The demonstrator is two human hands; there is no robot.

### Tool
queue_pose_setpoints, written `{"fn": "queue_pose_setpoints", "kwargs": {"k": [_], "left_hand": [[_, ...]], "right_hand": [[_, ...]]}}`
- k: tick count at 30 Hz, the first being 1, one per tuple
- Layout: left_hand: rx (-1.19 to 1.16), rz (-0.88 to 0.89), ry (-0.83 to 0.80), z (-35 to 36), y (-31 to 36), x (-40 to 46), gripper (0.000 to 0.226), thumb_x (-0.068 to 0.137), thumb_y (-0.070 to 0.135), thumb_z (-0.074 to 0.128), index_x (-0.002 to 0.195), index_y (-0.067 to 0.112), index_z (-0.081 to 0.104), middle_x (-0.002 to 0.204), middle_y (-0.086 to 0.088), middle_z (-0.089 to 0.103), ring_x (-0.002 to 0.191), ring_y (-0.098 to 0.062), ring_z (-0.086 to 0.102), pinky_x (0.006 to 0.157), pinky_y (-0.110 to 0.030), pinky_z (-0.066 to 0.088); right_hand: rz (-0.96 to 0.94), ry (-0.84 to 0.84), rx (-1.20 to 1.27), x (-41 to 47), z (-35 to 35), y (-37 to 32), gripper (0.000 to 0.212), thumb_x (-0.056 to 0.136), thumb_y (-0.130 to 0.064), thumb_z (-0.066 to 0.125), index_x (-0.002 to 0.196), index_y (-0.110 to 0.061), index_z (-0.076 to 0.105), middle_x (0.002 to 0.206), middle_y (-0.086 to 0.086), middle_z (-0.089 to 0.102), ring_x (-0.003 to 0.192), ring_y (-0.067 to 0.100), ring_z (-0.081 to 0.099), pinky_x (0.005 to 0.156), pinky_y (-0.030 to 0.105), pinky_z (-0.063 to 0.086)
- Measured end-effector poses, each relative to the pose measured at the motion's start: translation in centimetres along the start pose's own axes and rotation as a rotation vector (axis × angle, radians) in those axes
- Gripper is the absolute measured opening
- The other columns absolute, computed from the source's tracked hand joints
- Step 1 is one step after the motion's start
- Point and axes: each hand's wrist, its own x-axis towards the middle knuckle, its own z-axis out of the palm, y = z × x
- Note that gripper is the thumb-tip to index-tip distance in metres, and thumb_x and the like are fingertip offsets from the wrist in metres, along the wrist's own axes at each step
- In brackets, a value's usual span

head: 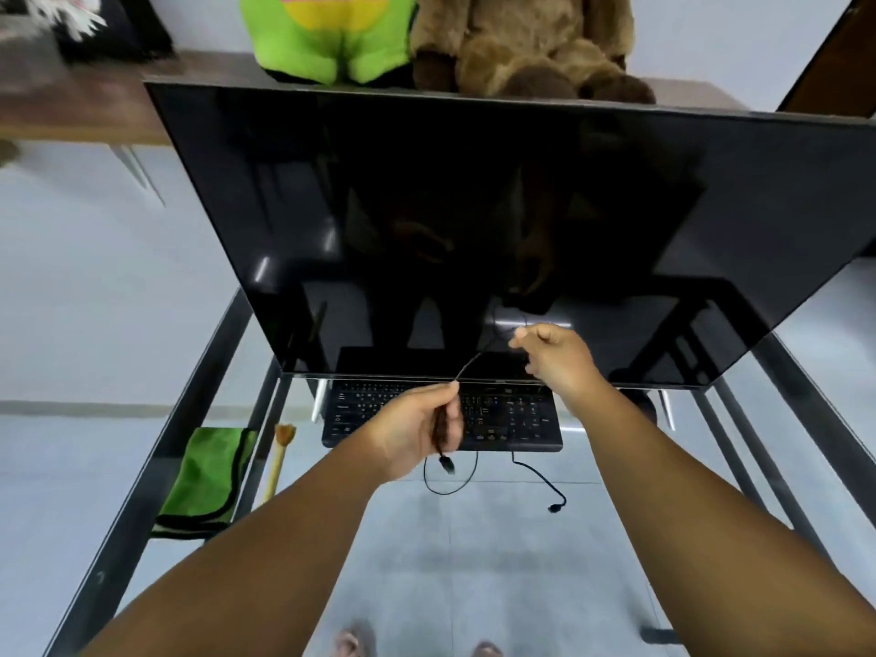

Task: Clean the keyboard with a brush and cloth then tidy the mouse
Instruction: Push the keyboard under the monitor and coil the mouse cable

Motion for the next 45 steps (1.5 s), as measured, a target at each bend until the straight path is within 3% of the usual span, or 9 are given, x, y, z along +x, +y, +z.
{"fn": "queue_pose_setpoints", "kwargs": {"k": [5, 9, 13, 19, 26, 32, 35, 40, 45], "left_hand": [[-0.118, 0.016, 0.048, -3.0, 0.9, -1.8, 0.033, 0.095, 0.038, 0.049, 0.069, 0.019, 0.053, 0.05, 0.001, 0.038, 0.048, -0.012, 0.028, 0.055, -0.028, 0.018], [-0.515, 0.081, 0.039, -3.6, 2.4, -2.0, 0.032, 0.098, 0.036, 0.045, 0.084, 0.014, 0.064, 0.041, 0.006, 0.031, 0.038, -0.007, 0.022, 0.046, -0.021, 0.016], [-0.774, 0.17, 0.259, -4.0, 4.2, -1.4, 0.036, 0.103, 0.031, 0.04, 0.117, 0.01, 0.064, 0.054, 0.007, 0.047, 0.04, -0.003, 0.029, 0.039, -0.015, 0.022], [-0.994, 0.345, 0.592, -5.4, 4.9, -0.5, 0.03, 0.104, 0.008, 0.03, 0.081, 0.011, 0.048, 0.08, -0.007, 0.066, 0.071, -0.015, 0.061, 0.064, -0.022, 0.049], [-0.095, 0.235, 0.973, -5.6, 1.6, 1.3, 0.024, 0.099, 0.023, 0.047, 0.075, 0.025, 0.049, 0.076, 0.007, 0.051, 0.069, -0.012, 0.05, 0.061, -0.02, 0.039], [0.295, -0.104, 0.395, -3.2, -0.7, 0.6, 0.023, 0.099, 0.023, 0.049, 0.115, 0.012, 0.06, 0.078, 0.003, 0.076, 0.096, -0.018, 0.069, 0.087, -0.028, 0.046], [0.303, -0.12, 0.149, -1.2, -1.1, -0.7, 0.038, 0.104, 0.02, 0.03, 0.117, 0.009, 0.065, 0.067, -0.018, 0.07, 0.075, -0.029, 0.072, 0.071, -0.026, 0.048], [-0.04, -0.059, -0.007, 0.5, -0.1, -1.2, 0.05, 0.103, 0.029, 0.031, 0.101, 0.0, 0.072, 0.035, 0.0, 0.023, 0.031, -0.015, 0.027, 0.074, -0.035, 0.054], [-0.483, 0.077, 0.04, 0.4, 2.7, -1.4, 0.047, 0.101, 0.037, 0.035, 0.112, 0.002, 0.065, 0.035, 0.004, 0.025, 0.031, -0.009, 0.028, 0.062, -0.025, 0.046]], "right_hand": [[0.074, 0.046, -0.134, 0.5, 0.4, 1.3, 0.025, 0.097, -0.033, 0.056, 0.082, -0.018, 0.069, 0.069, -0.009, 0.051, 0.062, 0.009, 0.046, 0.063, 0.026, 0.039], [0.05, -0.182, -0.301, -0.4, 1.7, 2.0, 0.03, 0.096, -0.04, 0.055, 0.09, -0.017, 0.073, 0.096, -0.008, 0.063, 0.094, 0.014, 0.057, 0.082, 0.029, 0.04], [0.1, -0.38, -0.261, -1.6, 2.3, 2.6, 0.026, 0.097, -0.04, 0.052, 0.091, -0.022, 0.071, 0.049, -0.016, 0.045, 0.043, 0.006, 0.035, 0.05, 0.022, 0.031], [0.167, -0.592, -0.227, -2.3, 0.1, 3.6, 0.028, 0.099, -0.037, 0.051, 0.093, -0.019, 0.072, 0.055, -0.005, 0.029, 0.048, 0.013, 0.019, 0.05, 0.031, 0.019], [0.107, -0.969, -0.345, -3.1, -1.7, -1.5, 0.024, 0.092, -0.037, 0.061, 0.102, -0.022, 0.076, 0.053, -0.001, 0.03, 0.052, 0.015, 0.025, 0.055, 0.025, 0.03], [-0.084, -0.781, -0.082, -2.2, -2.4, -5.9, 0.022, 0.097, -0.023, 0.055, 0.096, -0.011, 0.074, 0.055, 0.0, 0.031, 0.049, 0.01, 0.026, 0.05, 0.021, 0.024], [-0.109, -0.592, -0.055, -0.8, -1.8, -6.3, 0.022, 0.096, -0.026, 0.057, 0.092, -0.013, 0.074, 0.053, -0.005, 0.036, 0.049, 0.01, 0.027, 0.049, 0.022, 0.023], [-0.137, -0.16, -0.193, 1.2, -0.3, -3.7, 0.022, 0.084, -0.03, 0.074, 0.086, -0.009, 0.072, 0.085, 0.001, 0.072, 0.078, 0.011, 0.065, 0.07, 0.026, 0.049], [0.023, -0.249, -0.328, 0.3, 0.1, 0.4, 0.029, 0.09, -0.04, 0.064, 0.085, -0.012, 0.071, 0.077, 0.002, 0.064, 0.069, 0.013, 0.057, 0.066, 0.026, 0.045]]}}
